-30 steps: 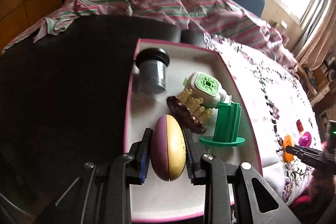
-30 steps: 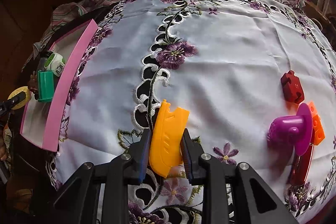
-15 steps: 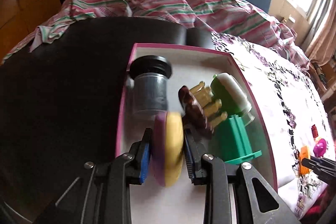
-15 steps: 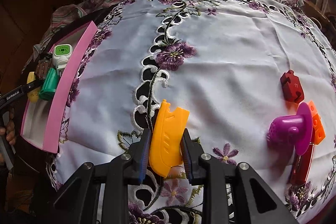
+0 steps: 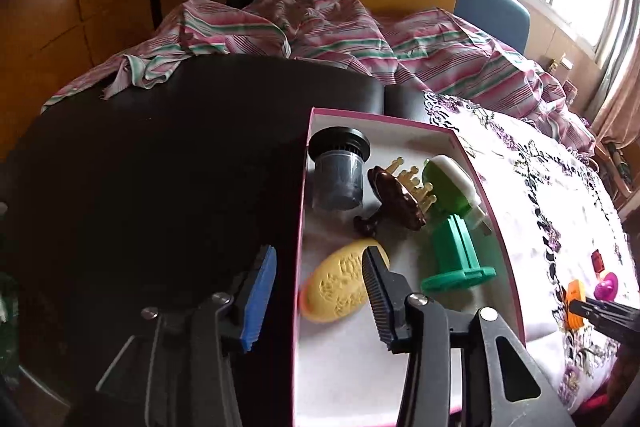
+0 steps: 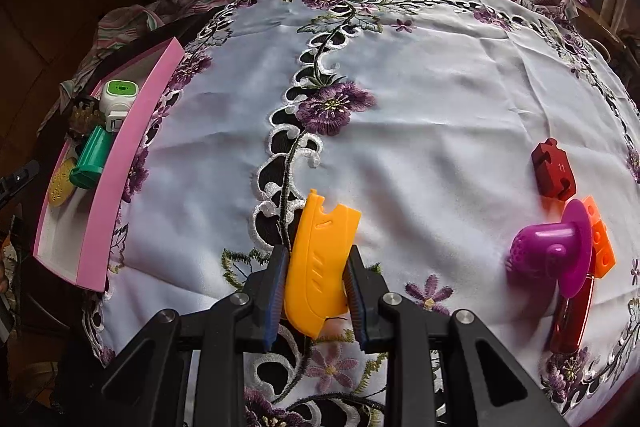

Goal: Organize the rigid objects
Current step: 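Carry the yellow scraper with the right gripper toward the tray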

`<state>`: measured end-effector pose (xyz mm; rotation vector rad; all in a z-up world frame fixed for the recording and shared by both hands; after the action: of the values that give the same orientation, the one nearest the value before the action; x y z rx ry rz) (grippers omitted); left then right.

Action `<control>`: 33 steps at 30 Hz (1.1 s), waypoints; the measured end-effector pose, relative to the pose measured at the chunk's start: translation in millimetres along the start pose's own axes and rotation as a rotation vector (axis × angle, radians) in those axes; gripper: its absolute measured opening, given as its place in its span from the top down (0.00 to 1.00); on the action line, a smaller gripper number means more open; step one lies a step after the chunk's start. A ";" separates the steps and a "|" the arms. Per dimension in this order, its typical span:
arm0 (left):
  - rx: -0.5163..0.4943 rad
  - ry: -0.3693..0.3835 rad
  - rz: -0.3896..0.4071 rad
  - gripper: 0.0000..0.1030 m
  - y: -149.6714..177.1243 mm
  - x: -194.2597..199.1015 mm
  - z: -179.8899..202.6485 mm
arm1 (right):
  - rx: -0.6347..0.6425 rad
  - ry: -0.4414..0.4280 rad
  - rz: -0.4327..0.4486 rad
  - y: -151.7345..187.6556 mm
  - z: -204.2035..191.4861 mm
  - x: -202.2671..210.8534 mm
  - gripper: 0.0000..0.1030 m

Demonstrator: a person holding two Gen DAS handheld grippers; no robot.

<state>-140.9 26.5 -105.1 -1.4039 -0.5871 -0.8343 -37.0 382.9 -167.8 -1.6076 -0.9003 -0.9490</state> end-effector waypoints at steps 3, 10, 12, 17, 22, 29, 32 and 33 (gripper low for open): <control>0.001 0.010 0.029 0.55 0.8 18.7 1.3 | -0.013 0.006 -0.003 -0.4 0.7 0.2 0.73; -0.041 0.031 0.110 0.42 0.4 58.3 13.0 | -0.055 0.049 -0.009 -1.2 1.3 -0.8 0.73; -0.047 0.033 0.118 0.42 1.7 65.0 13.5 | -0.069 0.067 -0.008 -1.3 1.1 -0.6 0.73; -0.054 0.029 0.141 0.41 5.0 77.8 12.9 | -0.063 0.123 0.000 -0.9 -2.9 -0.5 0.73; -0.053 0.032 0.147 0.41 8.6 82.2 12.7 | -0.096 0.118 0.005 -1.2 -0.9 -0.2 0.73; -0.057 0.024 0.126 0.41 16.6 74.9 9.3 | -0.101 0.146 0.028 0.1 -3.9 -0.2 0.73; -0.054 0.011 0.114 0.41 19.6 69.9 5.8 | -0.106 0.152 0.035 -1.4 -4.1 -0.3 0.73; -0.052 0.012 0.107 0.41 19.9 67.8 4.7 | -0.106 0.151 0.037 -2.0 -4.2 -0.6 0.73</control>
<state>-84.1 20.0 -63.4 -1.4637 -0.4798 -0.7761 -39.7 379.2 -166.9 -1.6120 -0.7238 -1.0922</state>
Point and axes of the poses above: each gripper's, at about its wrist camera, not at the fingertips, and x roughly against the way its jaws point, z to its right, y to its underside, the point moved 7 cm from there along -x, roughly the way its jaws point, and after that the axes turned 1 degree about -z, right-handed, at the moved point
